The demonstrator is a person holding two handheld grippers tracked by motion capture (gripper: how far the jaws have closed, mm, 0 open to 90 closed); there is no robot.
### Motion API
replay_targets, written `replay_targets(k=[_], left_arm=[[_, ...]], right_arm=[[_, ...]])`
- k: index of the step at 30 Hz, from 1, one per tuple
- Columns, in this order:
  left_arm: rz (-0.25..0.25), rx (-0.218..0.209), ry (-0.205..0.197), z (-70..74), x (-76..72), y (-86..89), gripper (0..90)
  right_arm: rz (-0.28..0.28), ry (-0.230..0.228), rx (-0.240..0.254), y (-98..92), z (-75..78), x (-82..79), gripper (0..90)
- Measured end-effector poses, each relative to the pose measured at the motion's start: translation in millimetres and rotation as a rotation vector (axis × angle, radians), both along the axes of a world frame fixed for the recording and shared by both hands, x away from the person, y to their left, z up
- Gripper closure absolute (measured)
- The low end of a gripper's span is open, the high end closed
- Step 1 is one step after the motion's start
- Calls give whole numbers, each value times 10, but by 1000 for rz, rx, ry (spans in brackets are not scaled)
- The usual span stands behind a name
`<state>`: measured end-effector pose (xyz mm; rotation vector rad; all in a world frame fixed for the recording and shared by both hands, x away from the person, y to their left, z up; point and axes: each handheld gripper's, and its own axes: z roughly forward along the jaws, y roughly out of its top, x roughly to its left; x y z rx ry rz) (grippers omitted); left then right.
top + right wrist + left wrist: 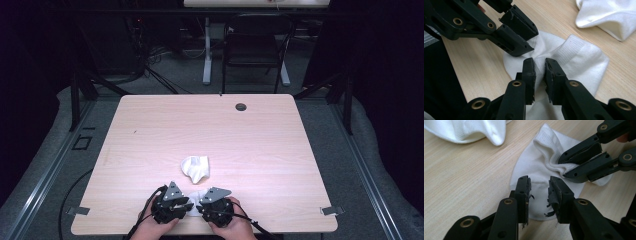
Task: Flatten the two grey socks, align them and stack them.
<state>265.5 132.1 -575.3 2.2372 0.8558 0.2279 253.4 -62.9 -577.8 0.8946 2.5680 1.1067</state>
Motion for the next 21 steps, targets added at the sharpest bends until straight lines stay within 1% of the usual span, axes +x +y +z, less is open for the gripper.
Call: replay_targets(k=[9,13,15,18,21], left_arm=[[4,-2,3,-2,18,22,691],[7,-5,0,-6,30,40,692],[7,-6,-1,-7,35,46,694],[14,-13,6,-8,40,56,695],[14,-11,3,-8,53,77,694]], right_arm=[[-10,-6,10,-27,21,-1,801],[-19,0,13,-49,39,4,805],[-29,-2,30,-60,46,7,805],[-35,-3,31,-94,73,13,807],[-43,-8,40,-128,96,19,807]])
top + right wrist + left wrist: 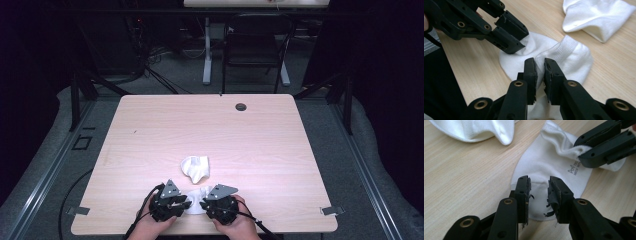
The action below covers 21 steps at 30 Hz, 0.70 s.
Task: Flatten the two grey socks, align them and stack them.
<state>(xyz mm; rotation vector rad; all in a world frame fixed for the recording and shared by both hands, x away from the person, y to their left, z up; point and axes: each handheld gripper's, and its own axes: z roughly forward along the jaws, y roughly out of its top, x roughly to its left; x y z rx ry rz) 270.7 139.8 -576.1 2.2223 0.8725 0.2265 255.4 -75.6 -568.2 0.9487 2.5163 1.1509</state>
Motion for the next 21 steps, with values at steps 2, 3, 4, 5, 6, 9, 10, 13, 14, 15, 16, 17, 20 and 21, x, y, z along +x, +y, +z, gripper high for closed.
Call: replay_targets(k=[2,3,4,5,6,9,10,13,14,15,16,17,20,21], left_arm=[[2,2,3,3,7,12,695],[4,1,4,3,9,17,695],[6,1,4,3,13,24,695],[6,2,7,5,18,30,694],[6,2,8,6,20,34,694],[11,2,10,8,27,47,694],[12,4,9,9,29,51,694],[20,2,12,9,37,67,694],[23,2,13,9,40,73,694],[29,-2,16,7,41,76,694],[27,-1,15,8,48,85,694],[25,1,17,11,53,93,693],[30,4,17,12,62,109,693],[32,4,16,13,65,114,693]], right_arm=[[-6,-2,12,-42,22,15,807],[-6,-2,12,-42,22,15,807],[-7,-3,14,-50,26,18,808],[-12,0,20,-61,33,21,808],[-17,0,25,-66,37,23,808],[-29,0,34,-80,46,25,809],[-32,-3,34,-84,50,27,809],[-38,1,30,-108,65,35,810],[-45,1,38,-114,66,37,810],[-46,1,31,-127,75,41,810],[-52,2,35,-136,78,43,810],[-55,2,38,-147,81,46,810],[-65,6,39,-180,92,53,810],[-72,5,51,-182,89,54,811]])
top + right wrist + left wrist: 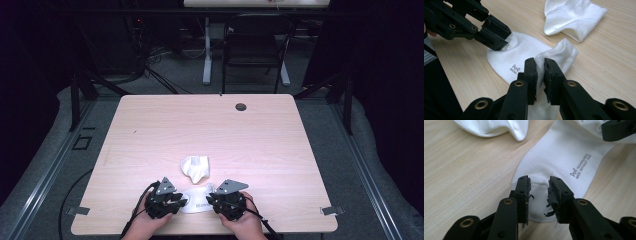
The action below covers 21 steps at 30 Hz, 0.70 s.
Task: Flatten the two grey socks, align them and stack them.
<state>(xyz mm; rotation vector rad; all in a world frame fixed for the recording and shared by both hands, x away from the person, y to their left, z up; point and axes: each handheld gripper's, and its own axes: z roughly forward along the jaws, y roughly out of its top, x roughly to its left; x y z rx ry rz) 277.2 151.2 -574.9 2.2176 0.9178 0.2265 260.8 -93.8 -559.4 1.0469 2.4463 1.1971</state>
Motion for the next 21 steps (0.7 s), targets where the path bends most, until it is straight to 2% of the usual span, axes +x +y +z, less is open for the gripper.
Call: replay_targets(k=[15,21], left_arm=[[17,7,3,6,26,55,694],[28,8,3,7,38,76,694]], right_arm=[[-55,34,-3,-150,41,47,811],[-77,71,-9,-199,19,73,811]])
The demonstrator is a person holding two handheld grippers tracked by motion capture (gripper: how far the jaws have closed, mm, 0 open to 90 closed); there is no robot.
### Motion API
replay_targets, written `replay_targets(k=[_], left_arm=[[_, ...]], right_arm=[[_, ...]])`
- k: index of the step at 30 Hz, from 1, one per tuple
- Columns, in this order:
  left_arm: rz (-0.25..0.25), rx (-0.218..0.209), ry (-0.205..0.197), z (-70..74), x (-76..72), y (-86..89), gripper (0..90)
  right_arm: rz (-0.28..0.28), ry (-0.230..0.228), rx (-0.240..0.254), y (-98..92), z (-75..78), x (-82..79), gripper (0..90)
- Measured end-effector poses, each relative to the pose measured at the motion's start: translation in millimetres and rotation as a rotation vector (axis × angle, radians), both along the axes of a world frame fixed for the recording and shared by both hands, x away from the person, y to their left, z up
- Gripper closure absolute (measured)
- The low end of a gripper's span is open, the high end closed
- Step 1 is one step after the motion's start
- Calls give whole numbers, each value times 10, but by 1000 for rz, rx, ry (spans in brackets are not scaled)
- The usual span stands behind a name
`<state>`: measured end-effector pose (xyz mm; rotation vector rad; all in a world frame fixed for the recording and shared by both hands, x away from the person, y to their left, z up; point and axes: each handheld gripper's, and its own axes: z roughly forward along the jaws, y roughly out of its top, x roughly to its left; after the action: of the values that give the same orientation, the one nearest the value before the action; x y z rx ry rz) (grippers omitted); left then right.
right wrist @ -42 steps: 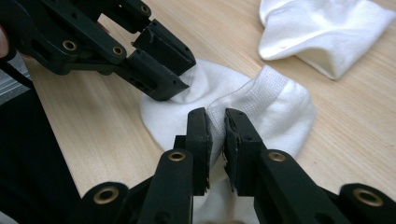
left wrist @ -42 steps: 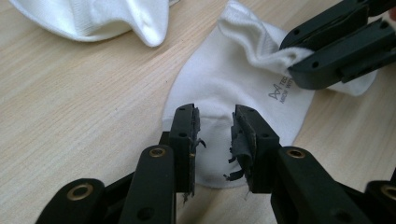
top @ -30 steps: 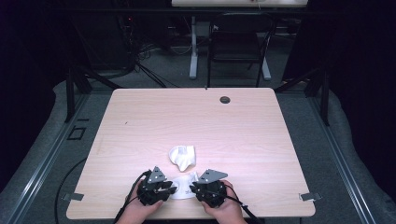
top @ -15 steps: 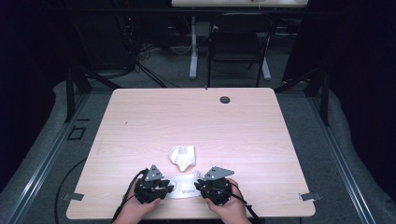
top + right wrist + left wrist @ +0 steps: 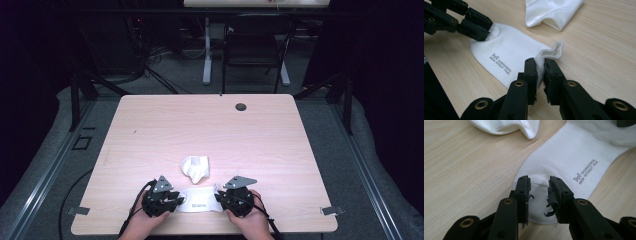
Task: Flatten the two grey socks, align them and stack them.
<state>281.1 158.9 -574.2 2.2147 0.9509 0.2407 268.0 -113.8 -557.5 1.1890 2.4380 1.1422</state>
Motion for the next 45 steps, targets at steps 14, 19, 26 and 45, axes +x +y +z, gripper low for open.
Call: replay_targets(k=[14,19,26,45], left_arm=[[9,2,-2,0,11,33,693],[14,-1,0,0,4,43,692],[14,2,4,5,-7,59,690],[2,3,-9,20,-11,5,673]], right_arm=[[-31,42,-42,-80,-37,10,811],[-48,63,-52,-109,-59,14,811],[-56,109,-76,-119,-76,-8,794],[15,19,-71,6,-90,61,792]])
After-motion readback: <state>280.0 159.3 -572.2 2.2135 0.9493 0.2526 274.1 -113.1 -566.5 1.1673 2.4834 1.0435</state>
